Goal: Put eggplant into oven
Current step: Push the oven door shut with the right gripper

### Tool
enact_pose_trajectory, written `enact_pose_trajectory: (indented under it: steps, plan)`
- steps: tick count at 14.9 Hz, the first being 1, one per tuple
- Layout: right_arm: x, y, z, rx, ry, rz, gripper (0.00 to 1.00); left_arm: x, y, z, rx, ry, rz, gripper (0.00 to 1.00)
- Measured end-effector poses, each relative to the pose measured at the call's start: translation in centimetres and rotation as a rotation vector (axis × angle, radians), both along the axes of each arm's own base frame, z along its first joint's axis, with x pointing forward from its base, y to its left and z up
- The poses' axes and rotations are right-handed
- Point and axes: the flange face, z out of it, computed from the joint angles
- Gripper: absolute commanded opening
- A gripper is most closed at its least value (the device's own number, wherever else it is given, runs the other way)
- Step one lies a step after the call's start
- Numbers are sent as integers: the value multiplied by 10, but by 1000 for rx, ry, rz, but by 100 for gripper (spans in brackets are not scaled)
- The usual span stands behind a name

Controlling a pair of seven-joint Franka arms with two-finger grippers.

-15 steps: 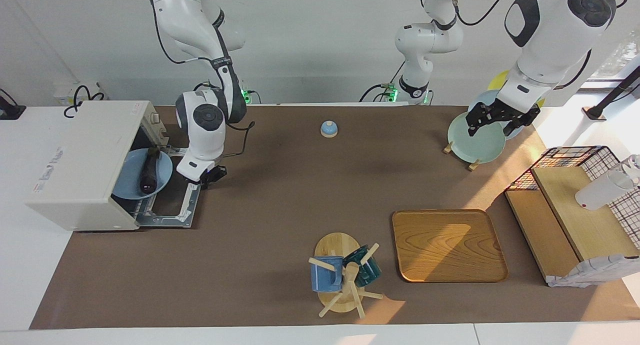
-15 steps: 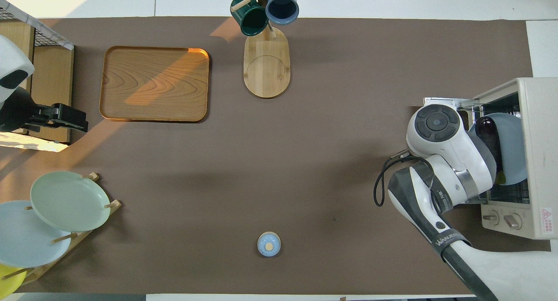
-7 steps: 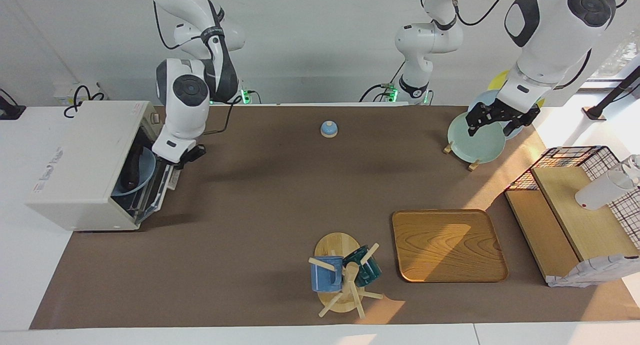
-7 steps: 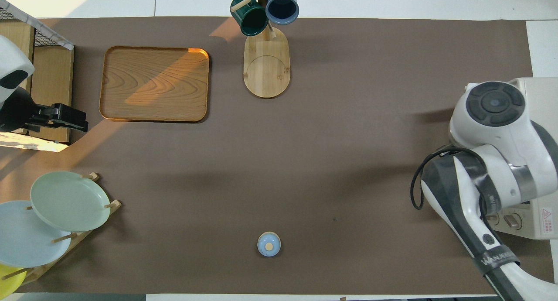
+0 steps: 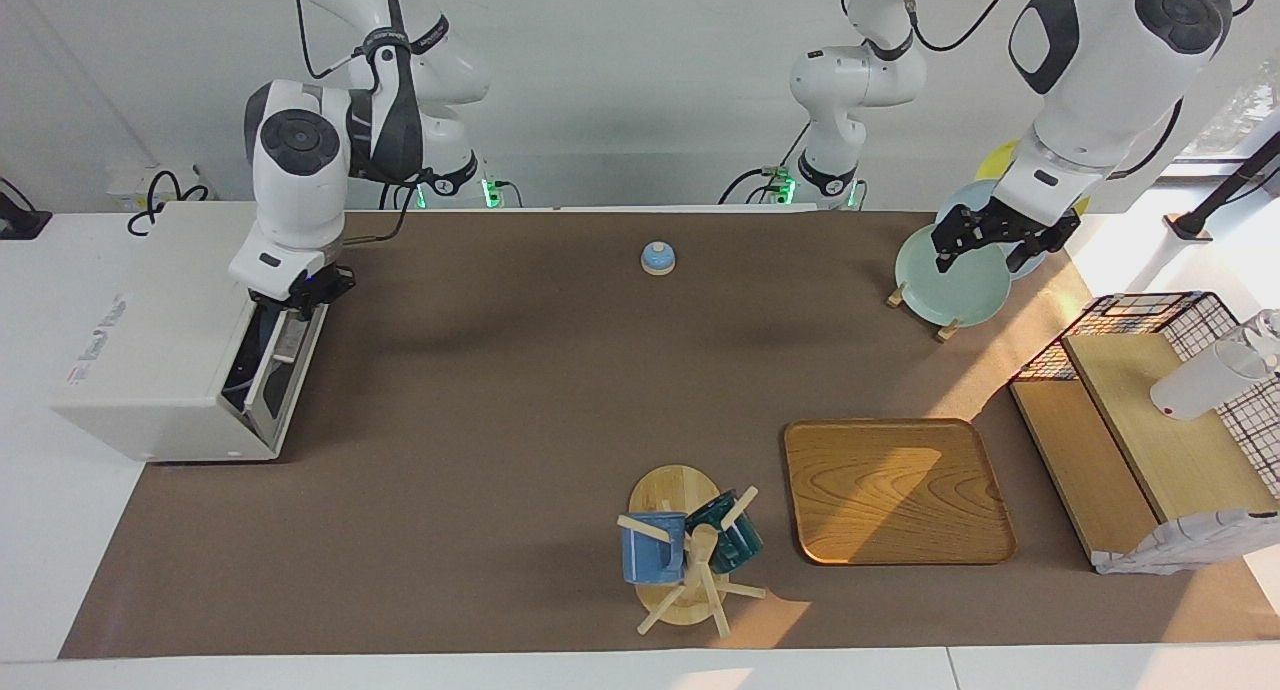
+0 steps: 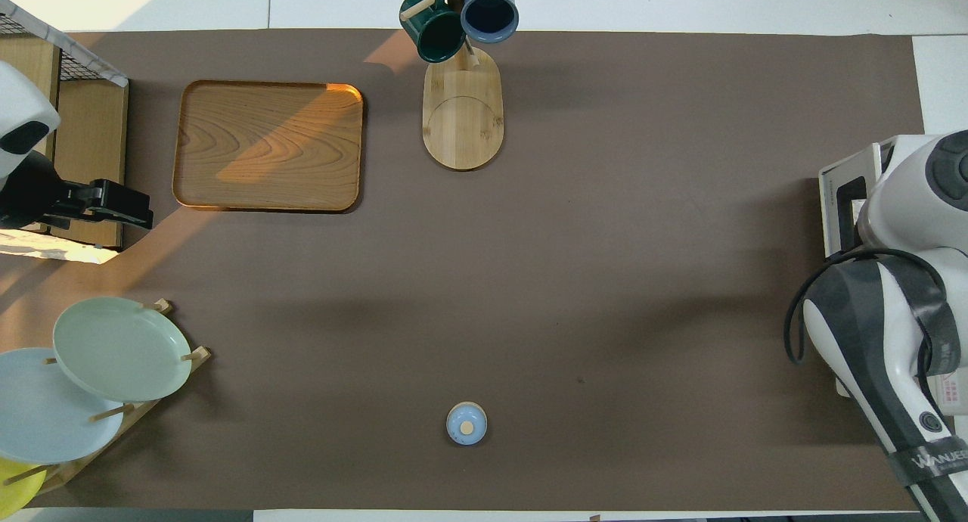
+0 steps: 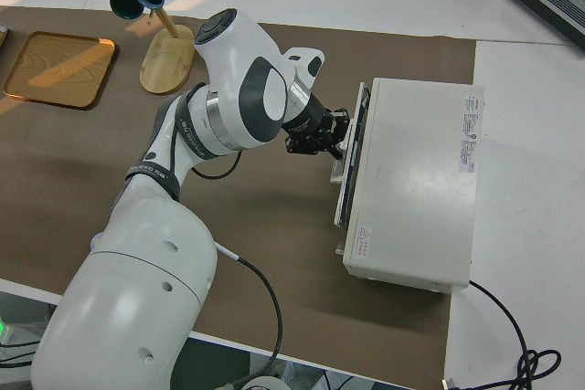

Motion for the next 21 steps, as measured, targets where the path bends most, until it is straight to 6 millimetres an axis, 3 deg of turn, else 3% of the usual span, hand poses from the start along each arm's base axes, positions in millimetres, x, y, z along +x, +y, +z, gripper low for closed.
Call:
enact_pose_trajectory:
  steps: [2,5,6,7,11,21]
  plan:
    - [-7,-3,6,-5,28,0,0,0,0,0,0,0,0,100]
    - [-13,1,30,34,38,-37,37,0,0,0,0,0,0,100]
    - [-12,6,40,79,29,-57,56,0,0,0,0,0,0,100]
    - [-10,10,51,125,19,-76,99,0,0,0,0,0,0,100]
    - [-4,17,80,268,-24,-129,100,0,0,0,0,0,0,100]
    - [11,34,103,299,-50,-230,100,0,0,0,0,0,0,100]
